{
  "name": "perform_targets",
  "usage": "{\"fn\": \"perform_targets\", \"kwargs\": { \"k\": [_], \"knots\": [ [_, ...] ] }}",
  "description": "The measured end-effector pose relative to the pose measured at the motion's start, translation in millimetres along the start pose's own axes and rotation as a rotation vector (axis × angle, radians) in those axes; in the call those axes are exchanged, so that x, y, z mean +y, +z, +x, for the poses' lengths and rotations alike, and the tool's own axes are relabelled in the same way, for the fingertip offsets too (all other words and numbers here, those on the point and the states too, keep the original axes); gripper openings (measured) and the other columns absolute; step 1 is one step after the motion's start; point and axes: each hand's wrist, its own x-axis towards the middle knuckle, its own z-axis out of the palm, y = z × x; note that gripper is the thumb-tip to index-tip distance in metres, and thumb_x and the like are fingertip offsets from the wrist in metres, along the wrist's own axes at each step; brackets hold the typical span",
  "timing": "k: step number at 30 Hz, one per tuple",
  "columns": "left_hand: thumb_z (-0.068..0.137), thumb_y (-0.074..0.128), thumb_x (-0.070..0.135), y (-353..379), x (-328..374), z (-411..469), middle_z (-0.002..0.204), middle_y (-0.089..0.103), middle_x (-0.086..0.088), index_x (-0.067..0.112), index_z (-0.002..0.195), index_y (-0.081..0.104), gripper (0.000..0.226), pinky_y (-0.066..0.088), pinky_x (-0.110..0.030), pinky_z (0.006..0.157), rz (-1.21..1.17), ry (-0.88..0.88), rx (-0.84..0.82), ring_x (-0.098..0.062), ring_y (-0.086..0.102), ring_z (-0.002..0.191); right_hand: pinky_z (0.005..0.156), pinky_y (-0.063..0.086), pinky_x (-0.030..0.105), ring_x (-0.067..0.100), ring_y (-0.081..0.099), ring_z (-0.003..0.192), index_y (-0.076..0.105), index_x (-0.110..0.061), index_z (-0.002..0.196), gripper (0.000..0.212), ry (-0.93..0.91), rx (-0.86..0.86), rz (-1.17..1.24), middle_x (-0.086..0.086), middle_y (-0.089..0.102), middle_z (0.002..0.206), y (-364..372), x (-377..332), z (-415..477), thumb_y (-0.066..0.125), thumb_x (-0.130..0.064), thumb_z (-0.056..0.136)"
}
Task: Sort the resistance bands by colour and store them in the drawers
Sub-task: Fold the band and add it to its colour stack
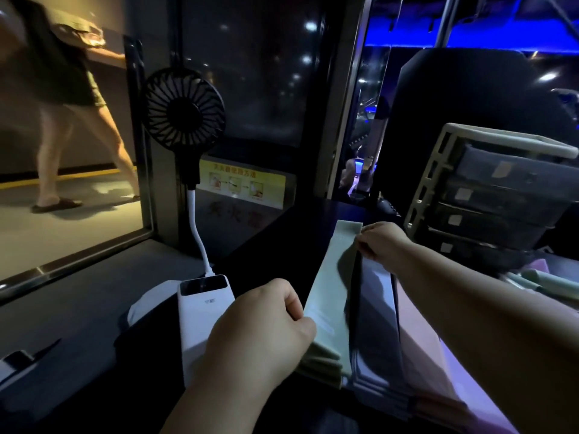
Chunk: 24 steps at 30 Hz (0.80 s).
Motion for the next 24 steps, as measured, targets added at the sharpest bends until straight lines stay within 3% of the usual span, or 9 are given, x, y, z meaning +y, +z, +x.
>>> {"fn": "perform_targets", "kwargs": {
  "k": [4, 7, 10, 13, 17, 19, 21, 24],
  "knots": [
    [0.082, 0.058, 0.035, 0, 0, -1, 0.075, 0.066, 0.009, 0.030, 0.079, 0.053, 0.007, 0.056, -0.035, 0.074, 0.034, 0.029, -0.052, -0.009, 0.062, 0.075, 0.061, 0.048, 0.032, 0.025, 0.053, 0.060, 0.055, -0.008, 0.068, 0.022, 0.042, -0.012, -0.009, 0.013, 0.055, 0.067, 7, 3, -3, 0.059, 0.011, 0.079],
    [0.083, 0.055, 0.035, 1, 1, -1, 0.073, 0.062, 0.008, 0.030, 0.080, 0.051, 0.006, 0.055, -0.034, 0.072, 0.053, 0.052, -0.068, -0.010, 0.060, 0.076, 0.063, 0.044, 0.036, 0.026, 0.050, 0.061, 0.060, -0.007, 0.068, 0.017, 0.021, -0.002, -0.096, 0.015, 0.052, 0.065, 11, 5, -1, 0.057, 0.010, 0.066],
    [0.084, 0.053, 0.035, 3, 0, -1, 0.073, 0.059, 0.007, 0.030, 0.081, 0.050, 0.007, 0.054, -0.034, 0.072, 0.062, 0.063, -0.077, -0.011, 0.060, 0.077, 0.065, 0.053, 0.031, 0.020, 0.057, 0.060, 0.056, -0.010, 0.070, 0.019, 0.040, 0.013, -0.093, 0.009, 0.058, 0.068, 10, 4, -4, 0.059, 0.004, 0.082],
    [0.083, 0.051, 0.037, 5, 0, -1, 0.075, 0.060, 0.008, 0.031, 0.081, 0.049, 0.007, 0.052, -0.032, 0.071, 0.091, 0.067, -0.087, -0.011, 0.059, 0.079, 0.068, 0.056, 0.028, 0.017, 0.058, 0.061, 0.055, -0.013, 0.071, 0.022, 0.035, 0.033, -0.113, 0.006, 0.059, 0.069, 11, 6, -1, 0.059, 0.001, 0.087],
    [0.086, 0.052, 0.035, 5, 3, -2, 0.079, 0.061, 0.007, 0.028, 0.083, 0.049, 0.008, 0.050, -0.031, 0.074, 0.134, 0.082, -0.085, -0.011, 0.059, 0.085, 0.075, 0.057, 0.033, 0.018, 0.058, 0.062, 0.056, -0.012, 0.072, 0.021, 0.034, 0.038, -0.138, 0.007, 0.059, 0.069, 14, 8, 1, 0.057, 0.002, 0.088],
    [0.087, 0.052, 0.034, 5, 4, -2, 0.079, 0.059, 0.007, 0.028, 0.083, 0.048, 0.008, 0.047, -0.030, 0.071, 0.148, 0.088, -0.089, -0.010, 0.058, 0.084, 0.076, 0.058, 0.038, 0.024, 0.062, 0.063, 0.064, -0.004, 0.077, 0.010, 0.021, 0.037, -0.176, 0.014, 0.067, 0.072, 15, 8, 1, 0.059, 0.004, 0.082],
    [0.087, 0.052, 0.035, 4, 5, -1, 0.079, 0.057, 0.007, 0.028, 0.083, 0.047, 0.009, 0.045, -0.029, 0.068, 0.163, 0.091, -0.098, -0.010, 0.057, 0.084, 0.079, 0.057, 0.046, 0.034, 0.068, 0.069, 0.069, 0.002, 0.082, 0.011, -0.002, 0.047, -0.227, 0.022, 0.072, 0.080, 17, 10, 1, 0.060, 0.005, 0.076],
    [0.087, 0.052, 0.033, 4, 6, -1, 0.080, 0.056, 0.007, 0.028, 0.084, 0.048, 0.008, 0.045, -0.029, 0.069, 0.175, 0.090, -0.103, -0.010, 0.056, 0.085, 0.079, 0.059, 0.048, 0.037, 0.071, 0.079, 0.069, 0.000, 0.082, 0.011, -0.039, 0.078, -0.329, 0.021, 0.073, 0.081, 18, 13, 0, 0.059, 0.001, 0.077]
  ]
}}
